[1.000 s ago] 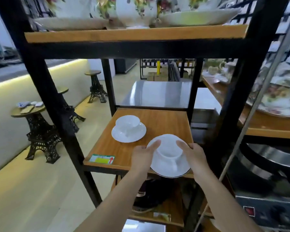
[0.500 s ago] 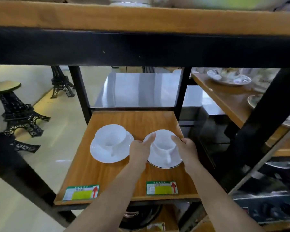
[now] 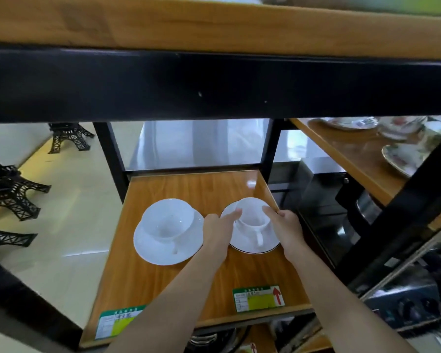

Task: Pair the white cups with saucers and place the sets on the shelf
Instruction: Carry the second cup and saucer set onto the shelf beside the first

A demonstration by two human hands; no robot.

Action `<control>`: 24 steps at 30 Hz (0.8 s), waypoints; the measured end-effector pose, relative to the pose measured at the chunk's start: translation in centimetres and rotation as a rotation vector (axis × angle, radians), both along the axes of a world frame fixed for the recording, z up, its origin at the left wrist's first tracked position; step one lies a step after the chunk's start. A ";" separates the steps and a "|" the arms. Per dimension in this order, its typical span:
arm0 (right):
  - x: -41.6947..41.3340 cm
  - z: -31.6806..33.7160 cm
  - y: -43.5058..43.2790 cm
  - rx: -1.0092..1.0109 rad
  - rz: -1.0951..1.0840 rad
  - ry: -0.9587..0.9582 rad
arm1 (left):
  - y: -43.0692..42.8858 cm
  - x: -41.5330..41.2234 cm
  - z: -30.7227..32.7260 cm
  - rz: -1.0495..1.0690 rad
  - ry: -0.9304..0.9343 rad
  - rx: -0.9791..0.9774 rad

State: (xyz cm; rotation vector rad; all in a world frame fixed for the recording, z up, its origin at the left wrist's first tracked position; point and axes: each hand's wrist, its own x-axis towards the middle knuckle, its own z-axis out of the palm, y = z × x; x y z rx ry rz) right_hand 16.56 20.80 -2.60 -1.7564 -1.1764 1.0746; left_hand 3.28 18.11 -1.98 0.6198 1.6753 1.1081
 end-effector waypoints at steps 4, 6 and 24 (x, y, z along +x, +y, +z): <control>0.0 -0.4 0.3 0.002 0.013 -0.006 | 0.2 0.0 0.0 0.001 0.011 0.001; 0.0 -0.7 0.7 0.009 0.010 -0.020 | 0.4 0.0 0.0 0.001 0.013 -0.001; 1.2 -0.2 1.5 0.134 0.048 -0.230 | -0.5 0.7 1.4 -0.036 0.150 0.043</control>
